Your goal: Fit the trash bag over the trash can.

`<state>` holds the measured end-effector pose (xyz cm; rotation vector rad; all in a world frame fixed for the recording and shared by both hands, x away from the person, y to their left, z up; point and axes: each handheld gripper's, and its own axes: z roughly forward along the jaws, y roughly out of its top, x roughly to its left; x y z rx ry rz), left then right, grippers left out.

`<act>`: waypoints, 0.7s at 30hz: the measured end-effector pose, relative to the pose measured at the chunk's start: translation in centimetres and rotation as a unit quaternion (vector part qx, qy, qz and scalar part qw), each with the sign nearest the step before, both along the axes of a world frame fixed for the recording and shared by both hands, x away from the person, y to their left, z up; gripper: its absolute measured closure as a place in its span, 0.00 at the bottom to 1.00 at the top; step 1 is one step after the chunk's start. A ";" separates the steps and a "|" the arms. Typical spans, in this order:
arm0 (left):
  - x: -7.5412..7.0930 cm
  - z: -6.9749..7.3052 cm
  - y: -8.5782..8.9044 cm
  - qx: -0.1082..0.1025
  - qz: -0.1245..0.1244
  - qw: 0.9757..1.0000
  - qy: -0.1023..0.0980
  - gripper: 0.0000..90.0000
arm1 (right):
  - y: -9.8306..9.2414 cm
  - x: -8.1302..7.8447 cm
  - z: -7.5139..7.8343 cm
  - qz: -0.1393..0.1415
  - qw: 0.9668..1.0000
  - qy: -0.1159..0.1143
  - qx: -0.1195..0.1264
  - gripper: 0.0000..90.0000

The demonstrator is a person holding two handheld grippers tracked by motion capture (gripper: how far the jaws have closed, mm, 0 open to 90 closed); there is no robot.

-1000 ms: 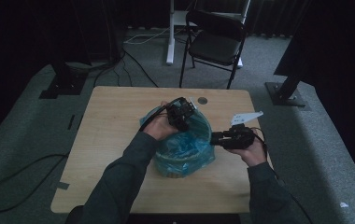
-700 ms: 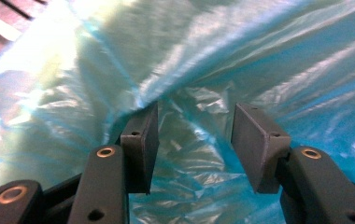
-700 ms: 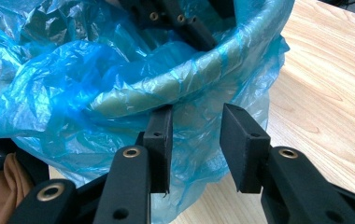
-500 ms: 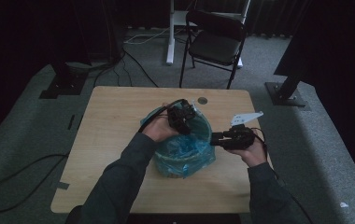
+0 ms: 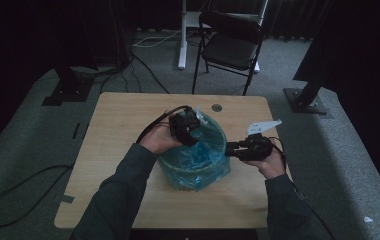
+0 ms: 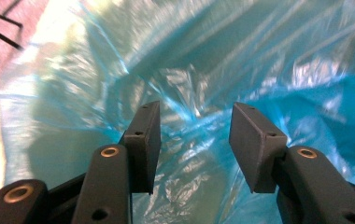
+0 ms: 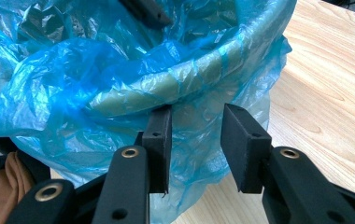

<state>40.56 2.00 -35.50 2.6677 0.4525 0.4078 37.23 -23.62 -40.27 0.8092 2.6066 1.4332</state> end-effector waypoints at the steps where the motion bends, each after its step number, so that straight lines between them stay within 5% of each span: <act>1: 0.0 0.0 0.0 0.000 0.000 1.000 0.000 0.59 | 0.0 0.0 0.0 0.000 1.000 0.000 0.000 0.70; 2: 0.1 -0.6 -0.5 0.021 -0.002 1.000 0.003 0.59 | 0.0 0.0 0.0 0.000 1.000 0.000 0.000 0.70; 11: 0.7 -1.8 -2.0 0.045 -0.003 0.999 0.010 0.59 | -0.1 -0.1 0.1 0.001 1.000 -0.002 0.003 0.70; 16: 1.3 -2.5 -2.5 0.066 0.013 0.998 -0.005 0.59 | -0.1 -0.1 0.2 0.002 1.000 -0.002 0.003 0.70; 21: 1.2 -2.1 -2.2 0.048 0.026 0.998 -0.023 0.59 | -0.1 -0.1 0.2 0.001 1.000 -0.001 0.004 0.69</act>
